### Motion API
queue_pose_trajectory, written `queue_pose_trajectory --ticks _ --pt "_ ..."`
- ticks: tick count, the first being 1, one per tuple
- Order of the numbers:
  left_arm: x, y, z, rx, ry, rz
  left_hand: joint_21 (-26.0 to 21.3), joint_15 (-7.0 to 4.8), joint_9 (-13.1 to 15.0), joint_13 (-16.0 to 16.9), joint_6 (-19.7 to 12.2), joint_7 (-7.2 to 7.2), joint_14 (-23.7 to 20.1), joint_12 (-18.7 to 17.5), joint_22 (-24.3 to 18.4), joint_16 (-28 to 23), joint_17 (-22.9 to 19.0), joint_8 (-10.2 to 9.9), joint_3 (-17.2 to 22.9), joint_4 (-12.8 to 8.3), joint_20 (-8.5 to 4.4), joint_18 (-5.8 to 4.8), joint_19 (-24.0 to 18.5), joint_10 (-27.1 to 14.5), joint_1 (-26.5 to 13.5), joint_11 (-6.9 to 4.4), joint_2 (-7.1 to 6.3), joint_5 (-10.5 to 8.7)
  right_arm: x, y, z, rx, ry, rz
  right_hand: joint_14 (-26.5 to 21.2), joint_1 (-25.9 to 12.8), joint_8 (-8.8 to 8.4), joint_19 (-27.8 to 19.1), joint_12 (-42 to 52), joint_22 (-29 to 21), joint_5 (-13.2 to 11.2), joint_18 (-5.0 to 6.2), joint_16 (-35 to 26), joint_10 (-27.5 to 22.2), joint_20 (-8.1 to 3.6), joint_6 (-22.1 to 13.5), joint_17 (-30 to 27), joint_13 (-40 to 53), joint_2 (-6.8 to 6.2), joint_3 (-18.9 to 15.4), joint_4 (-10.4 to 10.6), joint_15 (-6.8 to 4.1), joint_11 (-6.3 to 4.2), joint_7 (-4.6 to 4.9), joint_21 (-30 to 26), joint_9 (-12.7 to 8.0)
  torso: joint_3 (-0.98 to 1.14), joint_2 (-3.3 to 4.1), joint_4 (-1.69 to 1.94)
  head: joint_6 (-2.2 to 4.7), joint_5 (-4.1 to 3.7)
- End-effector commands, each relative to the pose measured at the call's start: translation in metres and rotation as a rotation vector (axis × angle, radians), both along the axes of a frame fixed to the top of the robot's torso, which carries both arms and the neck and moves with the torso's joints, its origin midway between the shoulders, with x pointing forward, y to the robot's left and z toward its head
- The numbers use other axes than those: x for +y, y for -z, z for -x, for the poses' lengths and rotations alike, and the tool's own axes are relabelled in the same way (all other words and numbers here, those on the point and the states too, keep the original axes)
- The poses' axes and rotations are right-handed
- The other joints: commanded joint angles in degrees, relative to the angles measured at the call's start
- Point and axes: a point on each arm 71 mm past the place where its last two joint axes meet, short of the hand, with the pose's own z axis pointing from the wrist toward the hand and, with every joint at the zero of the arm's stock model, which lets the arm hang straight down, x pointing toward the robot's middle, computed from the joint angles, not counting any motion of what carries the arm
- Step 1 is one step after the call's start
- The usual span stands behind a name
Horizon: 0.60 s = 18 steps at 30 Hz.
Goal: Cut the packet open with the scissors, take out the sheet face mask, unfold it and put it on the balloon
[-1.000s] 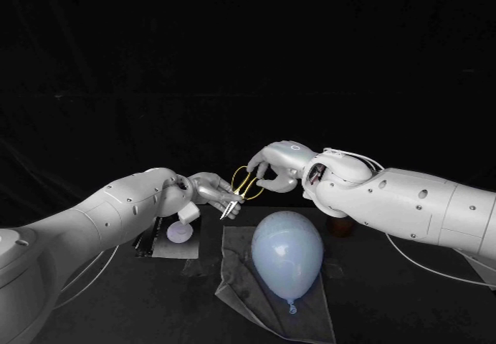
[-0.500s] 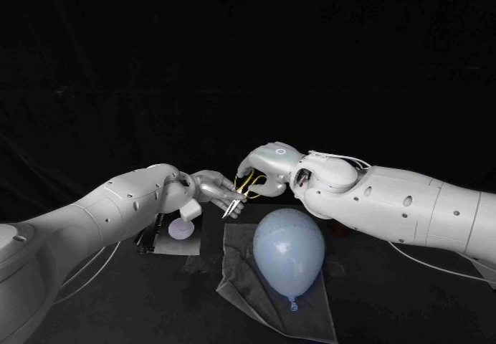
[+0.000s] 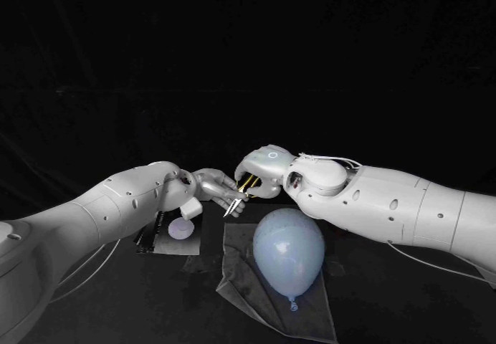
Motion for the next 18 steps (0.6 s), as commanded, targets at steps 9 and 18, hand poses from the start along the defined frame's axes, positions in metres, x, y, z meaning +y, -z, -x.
queue_pose_trajectory --ticks 9,18 --pt "-0.006 -0.006 0.004 0.003 0.044 0.011 0.4 0.18 5.8 0.0 0.2 0.23 0.3 0.2 0.1 0.1 0.1 0.4 3.1 -2.5 -0.06 0.66 0.1 0.1 -0.2 -0.19 0.61 0.17 -0.011 0.009 -0.012 0.0 0.101 0.14 2.5 1.0 -0.68 0.3 0.9 5.5 -3.0 0.3 0.8 2.4 -0.57 -0.6 0.1 0.3 1.21 -0.9 0.4 -0.55 -0.28 0.01 -0.3 -0.3 0.01 -0.03 -0.07 0.03 0.06" --pt "-0.014 -0.01 0.008 -0.012 0.093 -0.014 0.5 0.19 6.0 0.0 0.2 0.35 0.3 0.2 0.1 0.0 0.2 0.4 3.5 -2.8 -0.09 0.67 0.0 0.1 -0.4 -0.21 0.54 0.17 -0.015 0.01 -0.018 -0.019 0.146 0.167 2.5 1.3 -0.63 0.4 1.1 5.7 -2.7 0.25 0.9 3.5 -0.7 -0.2 0.1 0.4 1.5 -0.1 0.2 -0.72 -0.51 0.08 -0.1 -0.3 0.03 0.01 -0.02 -0.1 -0.11"
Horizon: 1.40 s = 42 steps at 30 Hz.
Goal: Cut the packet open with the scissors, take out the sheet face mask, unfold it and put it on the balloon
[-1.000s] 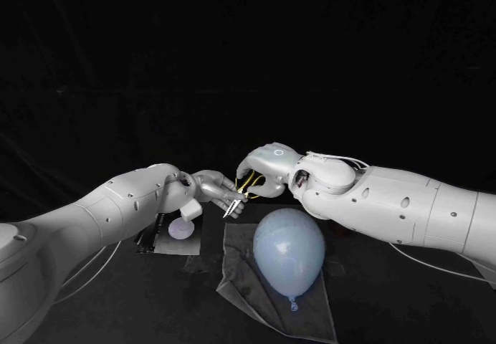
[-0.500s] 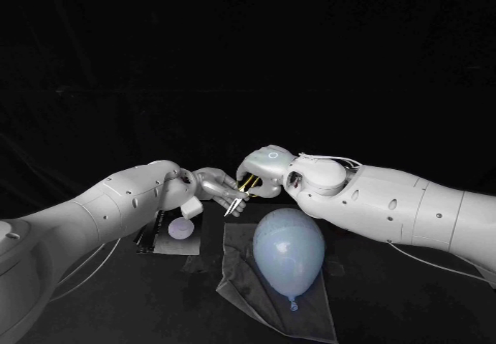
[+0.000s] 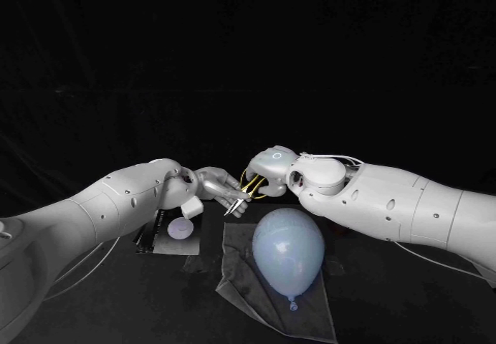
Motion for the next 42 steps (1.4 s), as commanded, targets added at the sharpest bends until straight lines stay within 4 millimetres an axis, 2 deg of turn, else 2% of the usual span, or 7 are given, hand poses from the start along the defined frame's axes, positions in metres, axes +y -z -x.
queue_pose_trajectory --ticks 1,10,19,30,35,40,42 --pt "-0.006 -0.003 0.003 -0.005 0.048 -0.004 0.3 0.17 6.0 0.0 0.3 0.01 0.3 0.3 0.1 0.0 0.1 0.2 3.2 -3.0 -0.1 0.72 0.0 0.1 -0.1 -0.21 0.3 0.18 -0.003 0.003 -0.003 -0.015 0.043 0.055 2.5 0.2 -0.13 0.0 0.4 5.6 0.2 0.26 0.3 0.8 -0.3 0.0 0.0 0.0 0.41 0.7 -0.1 -0.3 -0.11 -0.05 -0.1 0.1 0.01 0.02 -0.01 -0.07 -0.06" --pt "-0.013 -0.007 0.01 -0.027 0.073 0.02 0.3 0.17 6.0 0.0 0.3 0.03 0.3 0.3 0.1 0.0 0.1 0.2 3.3 -3.1 -0.1 0.71 0.0 0.1 -0.2 -0.22 0.3 0.17 -0.002 0.007 -0.005 -0.005 0.054 0.074 2.5 -0.5 -0.08 0.2 0.9 5.9 -0.1 0.18 0.6 3.1 -0.33 0.4 -0.1 0.1 0.17 1.9 0.2 -0.21 0.0 0.09 0.0 0.1 0.01 0.02 0.01 -0.1 -0.19" --pt "-0.021 -0.027 0.012 -0.073 0.074 0.052 0.4 0.13 6.2 0.0 0.3 0.22 0.3 0.3 0.1 0.0 0.2 0.3 3.6 -3.4 -0.13 0.71 0.0 0.2 -0.4 -0.3 0.34 0.17 0.003 0.017 -0.004 0.025 0.051 0.11 2.5 -1.7 0.94 0.5 0.5 6.4 -0.3 0.09 0.8 5.3 -0.46 2.7 -0.3 -0.3 0.37 4.3 0.9 -0.46 -0.35 -0.33 0.2 0.5 -0.01 -0.09 0.0 -0.06 -0.16" --pt "-0.026 -0.043 0.016 -0.092 0.131 0.036 0.5 0.13 6.3 0.0 0.4 0.11 0.4 0.3 0.2 0.0 0.2 0.3 3.7 -3.6 -0.14 0.7 0.0 0.3 -0.5 -0.24 0.35 0.16 0.007 0.024 -0.004 0.042 0.046 0.139 2.4 -2.8 2.06 0.9 0.5 6.9 -0.5 -0.08 0.9 8.6 -0.26 4.9 -0.7 -0.3 0.48 6.5 1.5 0.01 -0.06 0.02 0.6 1.1 0.04 -0.07 0.02 0.14 -0.2" --pt "-0.033 -0.045 0.019 -0.093 0.163 0.03 0.6 0.14 6.3 0.0 0.4 0.04 0.4 0.3 0.2 0.0 0.3 0.4 3.8 -3.7 -0.13 0.69 0.0 0.3 -0.6 -0.21 0.33 0.15 0.012 0.024 -0.002 0.044 0.018 0.127 2.3 -3.5 2.43 1.3 0.4 7.5 -0.4 -0.29 1.0 10.3 0.41 5.4 -1.0 -0.3 1.35 7.6 2.3 1.02 0.05 0.1 1.2 1.5 0.0 0.01 -0.11 0.23 -0.23" --pt "-0.037 -0.046 0.021 -0.093 0.179 0.03 0.6 0.15 6.4 0.0 0.4 -0.09 0.5 0.4 0.2 0.1 0.3 0.4 3.8 -3.7 -0.12 0.67 -0.1 0.4 -0.7 -0.19 0.32 0.14 0.016 0.024 -0.001 0.057 0.003 0.121 2.1 -4.3 2.38 1.7 1.1 8.2 -0.7 -0.46 0.7 15.2 0.76 4.4 -2.0 0.0 5.39 9.5 4.1 0.94 -0.42 -0.06 2.0 2.0 0.04 0.01 -0.02 0.22 -0.21" --pt "-0.037 -0.046 0.021 -0.094 0.18 0.031 0.6 0.15 6.4 0.0 0.4 -0.09 0.5 0.4 0.2 0.1 0.3 0.4 3.8 -3.7 -0.12 0.67 -0.1 0.4 -0.7 -0.19 0.32 0.14 0.016 0.025 -0.002 0.061 0.003 0.121 2.0 -4.3 2.62 2.3 2.2 8.9 -0.7 -0.67 0.7 18.6 0.61 4.3 -2.1 0.4 6.21 9.6 4.1 0.59 -0.89 0.06 2.8 2.4 0.02 0.02 -0.02 0.21 -0.25"
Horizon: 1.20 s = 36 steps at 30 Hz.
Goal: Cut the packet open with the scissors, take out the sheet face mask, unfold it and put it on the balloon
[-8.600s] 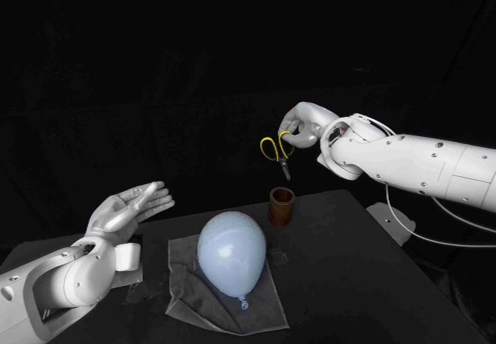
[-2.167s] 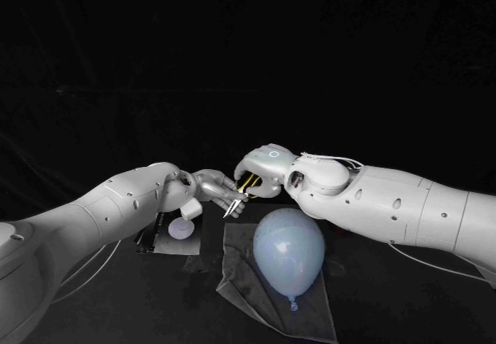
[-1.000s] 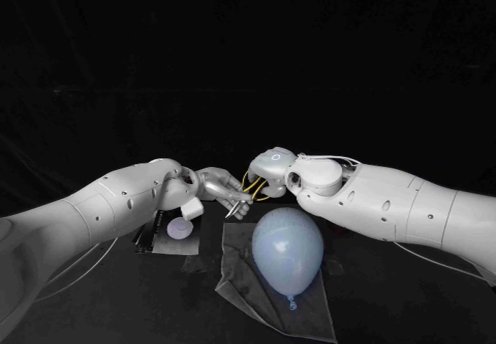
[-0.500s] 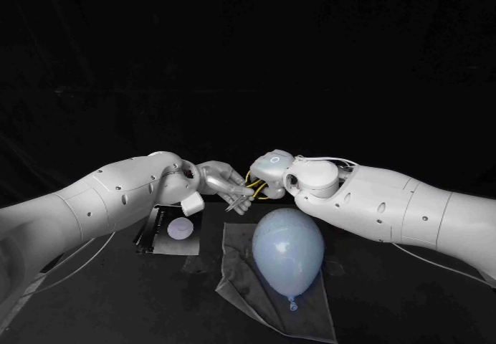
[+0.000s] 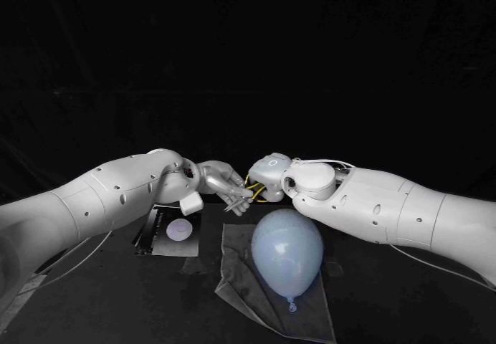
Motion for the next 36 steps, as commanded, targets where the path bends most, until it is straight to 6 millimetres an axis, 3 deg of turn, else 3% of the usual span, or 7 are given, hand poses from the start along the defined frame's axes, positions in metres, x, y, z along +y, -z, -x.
queue_pose_trajectory --ticks 1,8,12,19,25,32,36 --pt "-0.022 -0.013 0.007 -0.011 0.098 0.104 0.4 -0.02 4.8 0.0 0.6 -0.25 0.2 0.3 0.0 0.1 0.1 0.4 3.8 -3.7 -0.12 1.1 -0.1 0.3 -0.1 -0.3 0.52 0.16 0.01 0.007 0.005 0.042 -0.042 0.019 2.0 -0.1 0.53 1.0 1.0 9.1 -0.2 -0.72 -0.1 8.3 -0.16 -0.5 -0.2 0.3 1.43 0.2 -0.1 -0.22 -2.07 0.12 0.7 0.5 0.0 0.02 0.03 -0.03 -0.02" --pt "-0.025 -0.014 0.013 -0.012 0.116 0.105 0.4 -0.02 4.8 0.0 0.6 -0.33 0.3 0.3 0.1 0.1 0.1 0.5 3.9 -3.8 -0.12 1.1 -0.1 0.3 -0.2 -0.31 0.54 0.16 0.005 0.008 0.002 0.05 -0.023 0.01 1.9 -0.5 5.06 2.0 4.9 10.5 -0.3 -1.18 -0.3 20.2 -1.3 4.3 -0.9 2.6 1.07 -1.7 -0.7 -1.96 -4.12 -1.32 2.4 4.1 0.0 -0.01 0.09 0.03 -0.03" --pt "-0.027 -0.014 0.016 -0.011 0.124 0.105 0.4 -0.02 4.9 0.0 0.6 -0.35 0.3 0.3 0.1 0.1 0.1 0.5 3.9 -3.8 -0.12 1.1 -0.1 0.3 -0.2 -0.31 0.54 0.16 0.003 0.007 0.001 0.04 -0.008 -0.008 1.8 -1.9 9.05 2.4 15.8 11.0 -0.3 -1.35 -0.5 22.0 -3.08 6.4 -1.2 9.2 0.79 -3.0 0.5 -4.0 -6.65 -3.59 3.0 8.0 -0.01 -0.04 -0.01 -0.05 0.12" --pt "-0.02 -0.015 0.012 -0.025 0.064 0.116 0.4 0.03 4.9 0.0 0.3 -0.17 0.0 0.2 0.0 -0.1 0.2 0.3 4.1 -4.1 -0.07 1.05 -0.4 0.0 -0.5 -0.28 0.35 0.19 0.0 0.006 0.0 0.015 0.024 -0.011 2.8 -3.7 13.0 3.4 58.7 12.2 -0.3 -1.77 2.2 22.9 -3.68 5.6 3.5 55.0 1.39 -3.2 3.3 -4.85 -7.51 -4.87 4.5 13.7 0.03 -0.02 0.0 0.13 0.14" --pt "-0.008 -0.017 0.004 -0.042 -0.063 0.15 -0.2 0.91 4.7 -0.2 -1.7 2.11 -1.9 0.0 -0.4 -1.3 0.1 -1.1 4.0 -3.8 0.7 0.88 -1.9 -3.4 -3.6 0.72 -3.37 0.17 -0.006 0.004 -0.002 -0.015 0.072 -0.016 3.1 -4.6 16.64 3.7 66.3 12.6 -0.3 -1.87 3.5 22.1 -3.79 5.9 6.0 64.5 1.82 -3.8 5.2 -5.3 -8.11 -5.72 4.8 18.7 0.08 -0.04 -0.04 0.19 0.19" --pt "0.012 -0.015 -0.004 -0.052 -0.205 0.127 -1.8 2.36 2.2 0.0 -8.1 5.21 -3.9 0.3 -1.6 -1.9 0.4 -6.3 -2.5 1.5 1.44 0.97 -3.3 -8.8 -12.6 2.97 -9.42 0.18 -0.016 0.001 -0.003 -0.057 0.112 -0.049 3.2 -5.1 18.88 4.1 67.4 13.1 -0.3 -2.05 4.1 21.8 -3.9 5.6 7.0 66.1 2.22 -3.9 6.4 -5.65 -8.52 -6.19 5.5 22.3 0.07 -0.01 0.01 0.15 0.11" --pt "0.027 -0.014 -0.007 -0.056 -0.281 0.106 -2.7 3.01 1.5 0.1 -10.4 5.96 -5.4 0.7 -2.3 -2.1 0.5 -7.9 -11.9 1.6 1.5 0.85 -3.7 -11.6 -16.0 3.78 -8.11 0.2 -0.023 -0.001 -0.004 -0.073 0.132 -0.065 3.2 -5.2 19.17 4.1 67.3 13.1 -0.3 -2.07 4.1 21.8 -3.91 5.7 7.0 66.1 2.31 -3.9 6.6 -5.7 -8.57 -6.27 5.6 22.7 0.05 0.01 -0.03 0.11 0.0"
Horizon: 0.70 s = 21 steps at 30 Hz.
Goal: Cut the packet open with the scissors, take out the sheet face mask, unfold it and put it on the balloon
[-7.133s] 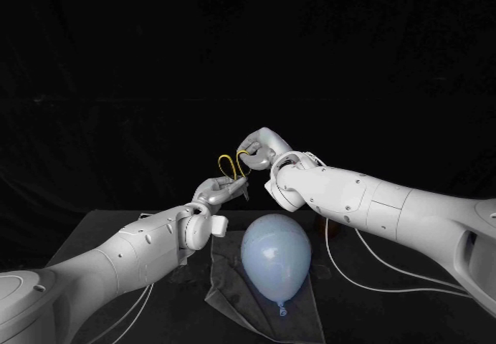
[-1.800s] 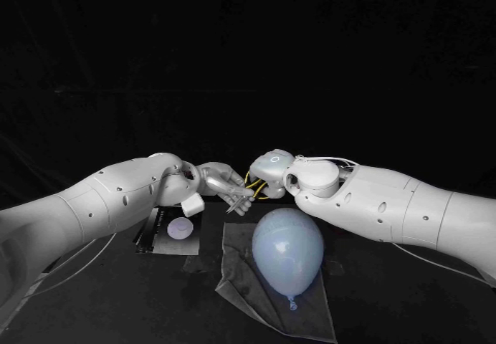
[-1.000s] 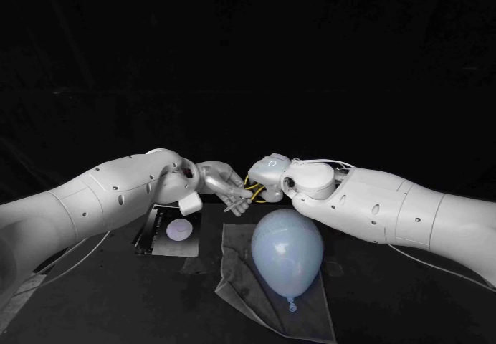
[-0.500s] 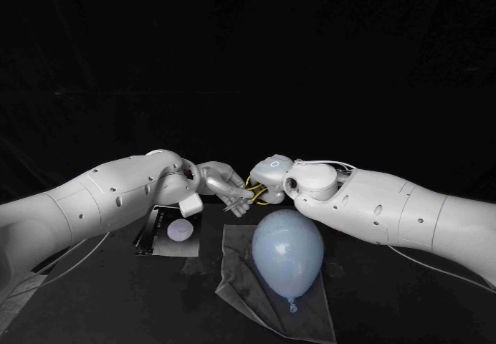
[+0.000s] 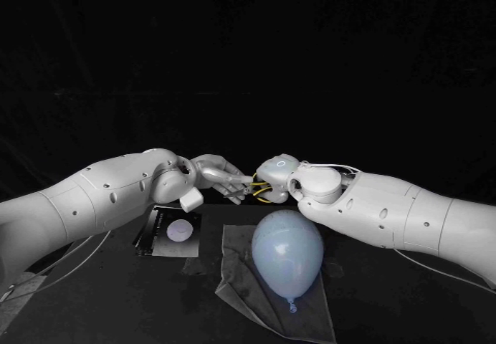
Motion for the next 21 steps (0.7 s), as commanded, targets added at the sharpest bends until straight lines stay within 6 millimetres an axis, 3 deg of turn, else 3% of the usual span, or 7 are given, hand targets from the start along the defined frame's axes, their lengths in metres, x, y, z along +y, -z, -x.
queue_pose_trajectory --ticks 1,2,4,5,11,16,21 --pt "0.014 -0.003 -0.006 -0.014 -0.133 0.029 -0.6 0.23 -0.2 0.1 -0.6 3.41 -1.1 0.4 -0.5 -0.4 0.1 -0.6 -8.5 0.0 -0.02 0.87 -0.5 -1.2 -0.3 0.22 1.95 0.02 -0.008 -0.005 -0.003 -0.053 0.044 -0.022 3.2 0.6 0.38 3.7 47.6 13.1 0.3 -1.15 0.1 21.4 -0.4 0.5 -0.3 -0.1 0.15 -0.1 0.4 -0.32 -6.8 -0.93 0.2 0.1 0.0 0.04 -0.01 -0.16 -0.2" --pt "0.018 -0.003 -0.006 -0.017 -0.151 0.027 -1.0 0.44 -0.4 0.1 -1.1 3.64 -1.7 0.3 -0.6 -0.6 0.0 -0.9 -17.7 0.3 0.01 0.71 -0.9 -2.1 -0.1 0.73 2.11 0.25 -0.009 -0.005 -0.003 -0.055 0.048 -0.024 3.2 0.6 0.38 3.6 47.5 13.0 0.3 -1.12 0.0 21.4 -0.4 0.5 -0.5 -0.3 0.15 -0.1 0.4 -0.32 -6.8 -0.93 0.0 0.1 -0.01 0.06 -0.01 -0.18 -0.23" --pt "0.025 -0.004 -0.008 -0.025 -0.187 0.028 -1.1 0.53 -0.4 0.1 -1.3 3.75 -1.9 0.3 -0.7 -0.6 0.0 -1.1 -21.8 0.3 0.02 0.68 -0.9 -2.4 0.6 0.76 1.64 0.12 -0.013 -0.005 -0.004 -0.06 0.055 -0.03 3.2 0.6 0.38 3.6 47.5 13.0 0.3 -1.12 0.0 21.4 -0.4 0.5 -0.5 -0.3 0.15 -0.1 0.4 -0.32 -6.8 -0.93 0.0 0.1 -0.02 0.1 -0.01 -0.22 -0.18" --pt "0.029 -0.004 -0.008 -0.027 -0.205 0.032 -1.2 0.58 -0.5 0.1 -1.5 3.76 -2.1 0.4 -0.7 -0.7 -0.1 -1.2 -24.7 0.5 0.02 0.67 -1.0 -2.6 0.3 0.78 -0.15 0.22 -0.015 -0.006 -0.004 -0.063 0.056 -0.034 3.2 0.6 0.39 3.6 47.5 13.0 0.3 -1.12 0.0 21.4 -0.4 0.5 -0.5 -0.3 0.15 -0.1 0.4 -0.32 -6.8 -0.93 0.0 0.2 -0.03 0.12 -0.01 -0.21 -0.17" --pt "0.063 -0.009 -0.014 -0.05 -0.346 0.134 -1.4 0.61 -0.4 0.2 -1.1 3.68 -2.4 0.7 -0.7 -0.7 -0.1 -1.0 -24.5 0.5 0.02 0.62 -1.0 -2.4 -1.8 0.73 1.1 0.16 -0.029 -0.01 -0.004 -0.089 0.054 -0.099 3.0 0.8 0.43 3.4 46.8 12.8 0.3 -1.04 -0.3 21.2 -0.41 0.3 -1.2 -1.0 0.13 0.0 0.4 -0.34 -6.82 -0.96 -0.3 0.4 0.04 0.06 -0.08 -0.37 -0.13" --pt "0.101 -0.017 -0.011 -0.141 -0.46 0.247 -1.0 -0.37 0.4 0.3 3.0 2.03 -0.9 2.1 -0.5 0.3 0.1 1.2 -21.0 0.2 -0.08 1.07 0.2 0.4 -0.1 -0.63 6.83 -0.04 -0.053 -0.018 -0.007 -0.057 0.079 -0.3 2.7 1.0 0.2 3.0 46.2 12.5 0.3 -0.85 -0.8 20.9 -0.56 -0.5 -2.2 -1.4 0.01 0.2 0.6 -0.33 -6.73 -0.81 -1.0 0.8 0.1 0.0 0.05 -0.42 -0.16" --pt "0.129 -0.02 0.001 -0.247 -0.524 0.297 -0.4 -1.33 0.6 0.5 6.3 0.63 0.5 3.3 -0.3 1.1 0.4 2.4 -19.2 -0.8 -0.31 1.32 1.6 4.1 6.8 -1.99 8.91 -0.04 -0.087 -0.021 -0.013 0.15 0.187 -0.638 2.8 1.7 -0.1 1.5 49.7 11.2 0.3 -0.23 -0.5 21.4 -0.93 -1.2 -1.1 2.9 0.23 0.8 0.6 -0.22 -6.56 -0.6 -3.4 1.2 0.05 -0.02 0.03 -0.29 -0.39"
